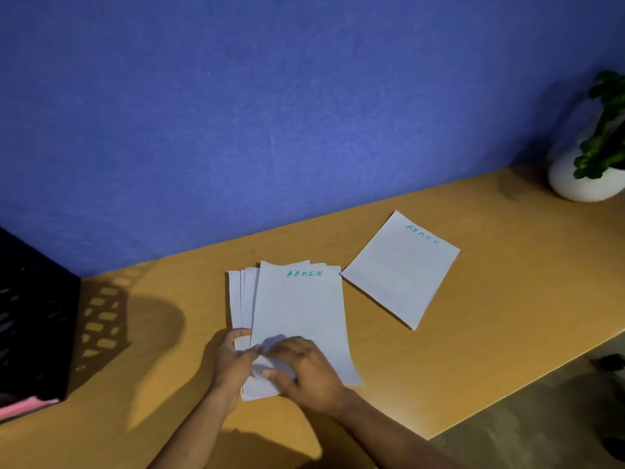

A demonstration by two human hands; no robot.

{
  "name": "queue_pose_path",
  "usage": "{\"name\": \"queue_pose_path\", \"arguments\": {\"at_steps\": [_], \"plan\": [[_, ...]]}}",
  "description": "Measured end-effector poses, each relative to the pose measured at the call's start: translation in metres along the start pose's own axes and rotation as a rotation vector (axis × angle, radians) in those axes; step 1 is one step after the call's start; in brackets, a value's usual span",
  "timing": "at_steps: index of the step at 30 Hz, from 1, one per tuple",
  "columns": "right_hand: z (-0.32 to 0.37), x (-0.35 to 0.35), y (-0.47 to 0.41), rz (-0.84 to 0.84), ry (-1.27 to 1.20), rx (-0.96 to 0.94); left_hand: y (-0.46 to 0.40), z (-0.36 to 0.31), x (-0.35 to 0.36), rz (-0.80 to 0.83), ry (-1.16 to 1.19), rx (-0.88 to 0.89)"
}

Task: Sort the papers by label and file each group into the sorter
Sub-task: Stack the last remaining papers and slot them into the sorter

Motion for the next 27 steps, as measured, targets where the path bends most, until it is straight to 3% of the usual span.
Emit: {"name": "queue_pose_path", "arguments": {"at_steps": [4,7,11,17,22,27], "plan": [[-0.056,-0.041,0.002,-0.243,0.136,0.239,-0.002,0.006,0.0,-0.028,-0.027,-0.013],[-0.112,-0.074,0.013,-0.273,0.464,0.52,-0.002,0.009,0.002,-0.046,-0.042,0.004],[-0.163,-0.104,0.034,-0.221,0.615,0.756,-0.002,0.009,0.001,-0.041,-0.082,0.018],[-0.193,-0.118,0.038,-0.068,0.688,0.814,0.0,0.01,0.0,0.01,-0.071,-0.008],[-0.189,-0.124,0.028,-0.181,0.629,0.843,0.002,0.01,0.0,0.039,-0.084,-0.024],[-0.157,-0.113,0.016,-0.28,0.47,0.667,0.0,0.011,0.0,0.057,-0.077,-0.044]]}}
Point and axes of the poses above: each hand's wrist, its own y-axis away from the middle knuckle, its own x-axis out of the palm, z = x × y, the point moved 4 cm from there along -y, towards the middle knuckle, and after that the axes turned 10 degrees about -z, right-handed, at the moved point
